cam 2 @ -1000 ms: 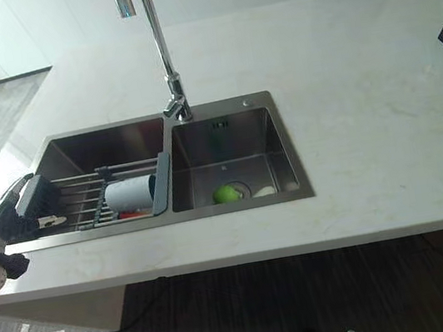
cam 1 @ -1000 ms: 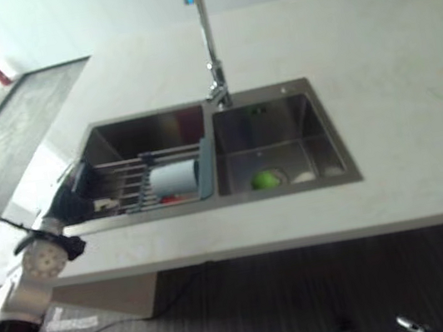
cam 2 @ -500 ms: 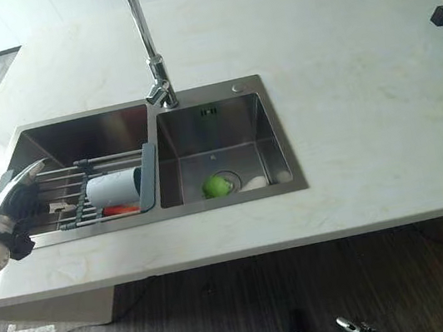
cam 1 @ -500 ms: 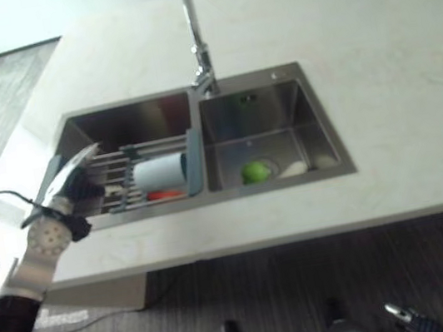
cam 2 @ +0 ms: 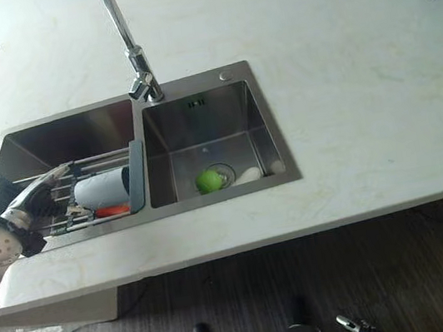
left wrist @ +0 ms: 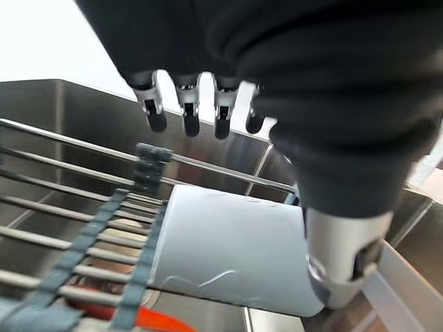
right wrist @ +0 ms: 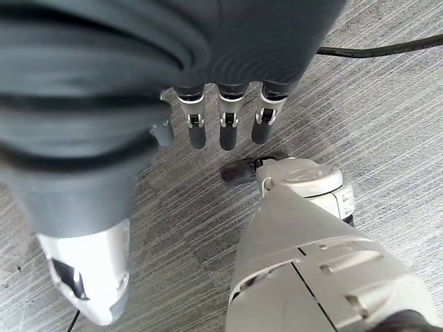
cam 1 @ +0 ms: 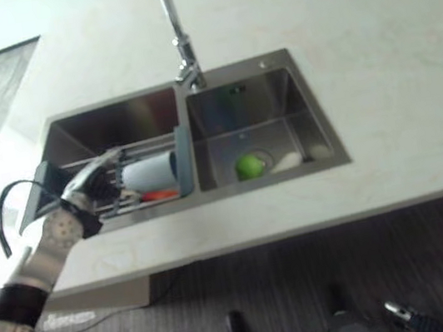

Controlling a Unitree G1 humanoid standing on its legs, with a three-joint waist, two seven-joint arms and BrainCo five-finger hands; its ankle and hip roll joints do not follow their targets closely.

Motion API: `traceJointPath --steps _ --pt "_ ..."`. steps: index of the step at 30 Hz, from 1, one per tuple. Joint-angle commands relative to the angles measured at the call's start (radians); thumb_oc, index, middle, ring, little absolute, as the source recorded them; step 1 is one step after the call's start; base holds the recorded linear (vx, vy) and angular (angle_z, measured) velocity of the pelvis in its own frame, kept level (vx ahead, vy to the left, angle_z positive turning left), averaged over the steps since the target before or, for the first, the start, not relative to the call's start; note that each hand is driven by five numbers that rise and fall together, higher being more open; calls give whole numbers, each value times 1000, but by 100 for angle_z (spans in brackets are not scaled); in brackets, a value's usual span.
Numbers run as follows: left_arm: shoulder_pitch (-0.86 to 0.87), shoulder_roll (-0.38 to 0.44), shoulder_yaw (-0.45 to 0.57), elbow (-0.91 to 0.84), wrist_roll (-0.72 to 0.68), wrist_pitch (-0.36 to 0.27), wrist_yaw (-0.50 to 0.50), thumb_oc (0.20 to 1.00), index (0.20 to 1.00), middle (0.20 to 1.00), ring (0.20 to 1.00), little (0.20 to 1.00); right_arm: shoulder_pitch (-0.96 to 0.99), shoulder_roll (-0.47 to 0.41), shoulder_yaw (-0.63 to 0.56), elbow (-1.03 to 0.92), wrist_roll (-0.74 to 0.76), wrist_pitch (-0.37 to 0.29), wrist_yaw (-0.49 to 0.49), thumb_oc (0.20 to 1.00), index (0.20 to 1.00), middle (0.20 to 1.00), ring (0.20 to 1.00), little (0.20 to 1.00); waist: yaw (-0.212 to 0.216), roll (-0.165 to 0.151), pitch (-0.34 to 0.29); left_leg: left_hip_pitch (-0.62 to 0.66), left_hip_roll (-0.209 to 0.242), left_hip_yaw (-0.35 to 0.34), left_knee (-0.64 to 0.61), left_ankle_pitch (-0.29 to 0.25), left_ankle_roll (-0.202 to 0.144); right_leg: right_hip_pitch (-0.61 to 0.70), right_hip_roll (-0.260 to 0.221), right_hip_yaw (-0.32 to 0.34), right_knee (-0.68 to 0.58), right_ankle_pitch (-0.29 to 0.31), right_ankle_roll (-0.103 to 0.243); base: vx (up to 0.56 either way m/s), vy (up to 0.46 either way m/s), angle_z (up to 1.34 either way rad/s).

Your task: Place the dishes in the dishwasher.

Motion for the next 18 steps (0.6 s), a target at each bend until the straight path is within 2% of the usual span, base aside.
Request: traceJointPath --steps 1,5,10,18 --pt "-121 55 23 66 19 -7 13 1000 1000 1000 1000 1000 -27 -31 -16 -21 34 -19 2 1000 1000 1000 1000 1000 -29 -18 17 7 77 66 14 26 -8 -7 -93 -5 1 28 79 -17 9 -6" --pt "-147 41 -4 87 25 11 -5 1000 1000 1000 1000 1000 -32 -38 -16 -21 26 -27 4 1000 1000 1000 1000 1000 -40 -19 31 3 77 71 17 26 -9 -16 -96 3 1 33 79 -25 15 -5" --pt "-175 19 -19 134 28 16 61 1000 1000 1000 1000 1000 -36 -42 -3 -47 29 -30 4 1000 1000 1000 1000 1000 -52 -27 47 -3 80 78 18 28 -10 -28 -94 9 1 36 77 -22 11 -12" --pt "-236 27 -52 193 94 24 75 1000 1000 1000 1000 1000 -62 -54 21 -76 29 -30 4 1000 1000 1000 1000 1000 -59 -35 79 -27 83 78 22 32 -12 -55 -93 19 2 42 75 -46 11 -1"
